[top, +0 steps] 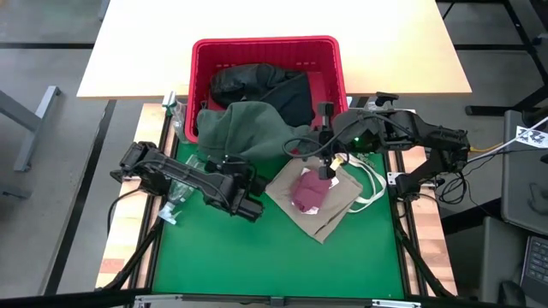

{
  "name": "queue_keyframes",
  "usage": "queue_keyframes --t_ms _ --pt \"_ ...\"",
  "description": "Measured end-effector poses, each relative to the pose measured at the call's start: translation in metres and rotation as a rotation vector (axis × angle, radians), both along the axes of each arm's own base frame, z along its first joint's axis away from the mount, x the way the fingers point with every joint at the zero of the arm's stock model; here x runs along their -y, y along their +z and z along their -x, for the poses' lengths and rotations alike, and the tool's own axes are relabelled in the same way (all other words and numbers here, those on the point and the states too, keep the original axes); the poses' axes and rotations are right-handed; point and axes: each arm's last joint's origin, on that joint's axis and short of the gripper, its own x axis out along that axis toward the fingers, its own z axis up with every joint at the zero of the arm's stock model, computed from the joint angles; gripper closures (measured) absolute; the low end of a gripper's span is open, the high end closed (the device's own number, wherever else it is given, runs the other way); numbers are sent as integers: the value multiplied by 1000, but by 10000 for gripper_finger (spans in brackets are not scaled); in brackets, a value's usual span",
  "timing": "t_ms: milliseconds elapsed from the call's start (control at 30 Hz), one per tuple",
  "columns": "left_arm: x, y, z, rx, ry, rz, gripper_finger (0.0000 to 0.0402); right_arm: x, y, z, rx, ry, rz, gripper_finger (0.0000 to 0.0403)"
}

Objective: Fold laundry
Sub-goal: Fold the green polo shirt

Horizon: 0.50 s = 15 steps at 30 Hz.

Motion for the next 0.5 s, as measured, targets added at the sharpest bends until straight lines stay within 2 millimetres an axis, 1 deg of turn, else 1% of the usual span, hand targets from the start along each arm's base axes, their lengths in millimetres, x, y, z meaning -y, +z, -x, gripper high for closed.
queue_keyframes --t_ms 167,233,300,500 --pt "0 1 1 -60 -39 1 380 0 0 0 0 9 -8 391" --pt "0 2 1 -72 -48 -1 395 0 0 0 1 9 -8 391" --pt "0 3 2 -69 -47 0 393 0 0 0 1 9 -8 391" --pt "-2 2 2 -82 -42 22 364 0 0 0 2 9 -8 391"
